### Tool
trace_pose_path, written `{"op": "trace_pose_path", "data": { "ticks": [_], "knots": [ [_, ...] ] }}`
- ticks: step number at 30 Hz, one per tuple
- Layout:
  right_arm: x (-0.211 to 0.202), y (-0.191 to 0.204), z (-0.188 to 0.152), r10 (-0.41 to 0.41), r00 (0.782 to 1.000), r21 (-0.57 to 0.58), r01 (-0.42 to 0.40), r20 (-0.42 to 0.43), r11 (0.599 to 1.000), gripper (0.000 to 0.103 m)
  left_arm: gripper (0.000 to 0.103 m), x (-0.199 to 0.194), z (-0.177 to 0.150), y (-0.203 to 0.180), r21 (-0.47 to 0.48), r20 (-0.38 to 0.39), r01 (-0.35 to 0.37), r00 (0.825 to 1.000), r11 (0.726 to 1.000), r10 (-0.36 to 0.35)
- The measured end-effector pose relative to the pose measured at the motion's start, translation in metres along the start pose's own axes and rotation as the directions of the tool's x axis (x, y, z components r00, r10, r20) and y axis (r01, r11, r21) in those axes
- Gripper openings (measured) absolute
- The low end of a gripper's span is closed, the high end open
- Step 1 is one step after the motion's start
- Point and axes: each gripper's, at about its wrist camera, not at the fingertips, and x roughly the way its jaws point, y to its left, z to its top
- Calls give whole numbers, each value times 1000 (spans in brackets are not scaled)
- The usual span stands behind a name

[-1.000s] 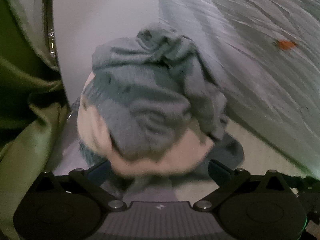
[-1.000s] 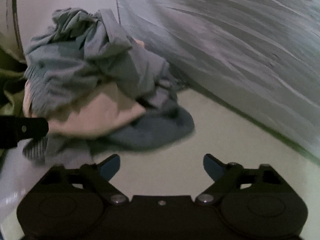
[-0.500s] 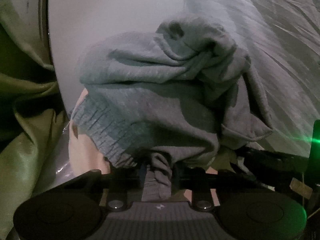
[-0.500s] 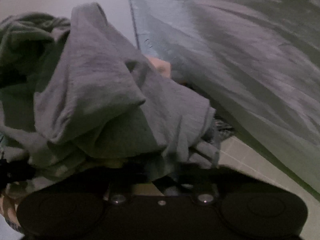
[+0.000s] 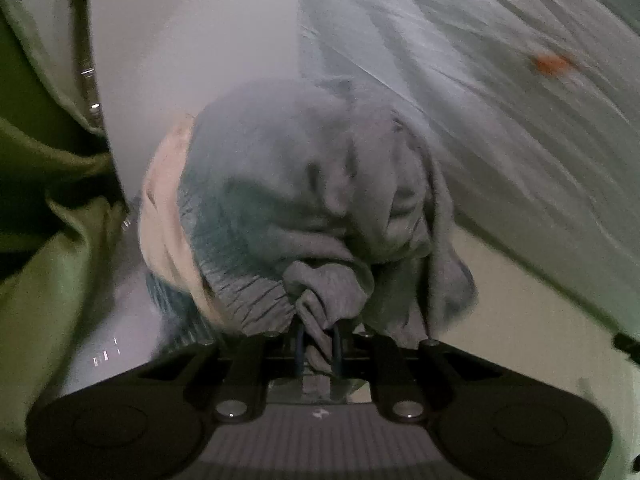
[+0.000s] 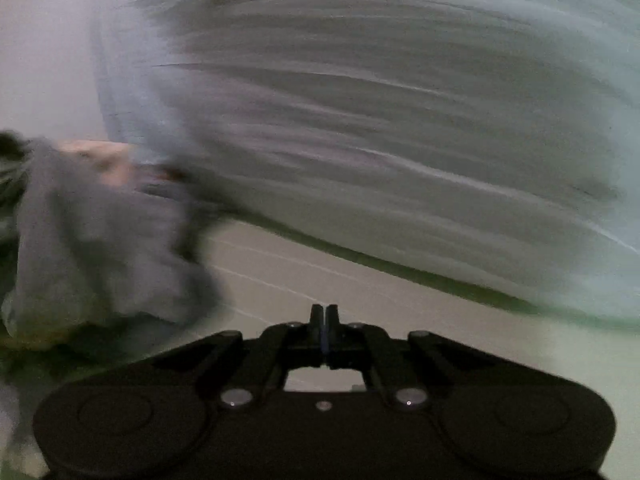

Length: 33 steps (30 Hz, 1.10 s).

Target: Fold clothes

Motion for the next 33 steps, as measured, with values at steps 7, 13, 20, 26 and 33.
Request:
{"op": "trace_pose_path", "data": {
  "ticks": [7, 13, 20, 26, 33],
  "knots": [
    [-31, -75, -49, -56, 990, 134, 74, -130, 988, 10, 20, -2, -61, -13, -49, -136, 58, 989, 997, -64],
    [-21, -27, -46, 52, 988, 119, -35, -146, 992, 46, 38, -6, -48, -3, -73, -81, 59, 995, 996, -65],
    [15, 56, -22, 260, 955, 141, -240, -143, 960, 68, 67, 21, -40, 7, -84, -118, 57, 991, 995, -67],
    [29, 90, -12, 364, 922, 165, -342, -131, 925, 76, 66, 47, -43, 18, -136, -169, 79, 980, 988, -102],
    [8, 54, -25, 341, 933, 189, -317, -111, 929, 9, 19, 43, -55, 11, -107, -187, 134, 970, 985, -152]
  ]
}}
